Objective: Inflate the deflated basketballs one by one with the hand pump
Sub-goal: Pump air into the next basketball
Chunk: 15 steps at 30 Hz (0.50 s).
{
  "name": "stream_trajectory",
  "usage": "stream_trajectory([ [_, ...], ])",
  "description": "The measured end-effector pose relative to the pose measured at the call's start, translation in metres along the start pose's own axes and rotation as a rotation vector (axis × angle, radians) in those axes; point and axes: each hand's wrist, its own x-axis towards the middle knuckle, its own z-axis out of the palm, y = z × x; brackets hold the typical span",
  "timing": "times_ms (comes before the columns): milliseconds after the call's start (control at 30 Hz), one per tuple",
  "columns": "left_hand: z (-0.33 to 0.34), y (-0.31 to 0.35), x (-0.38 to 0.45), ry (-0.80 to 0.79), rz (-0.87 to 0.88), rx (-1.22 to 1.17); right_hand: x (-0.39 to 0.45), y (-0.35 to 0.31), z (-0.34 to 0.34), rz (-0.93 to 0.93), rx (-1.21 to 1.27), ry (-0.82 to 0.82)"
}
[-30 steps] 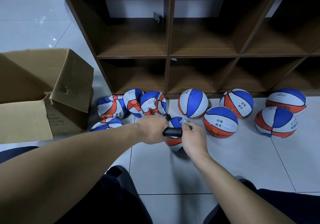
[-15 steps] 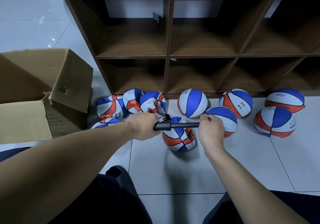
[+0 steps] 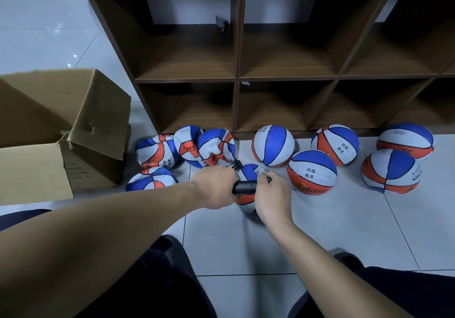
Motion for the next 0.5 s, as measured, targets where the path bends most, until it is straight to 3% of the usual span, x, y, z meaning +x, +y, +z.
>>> stream_trajectory([
  [300,-0.003,-0.006,0.002,-0.035,0.031,-0.007,0.004,0.003,0.002,0.02,-0.025,-0.054],
  [500,-0.013,-0.02,0.005,-0.137,0.035,-0.09,0.024,-0.001,-0.032,0.023,-0.054,-0.111],
])
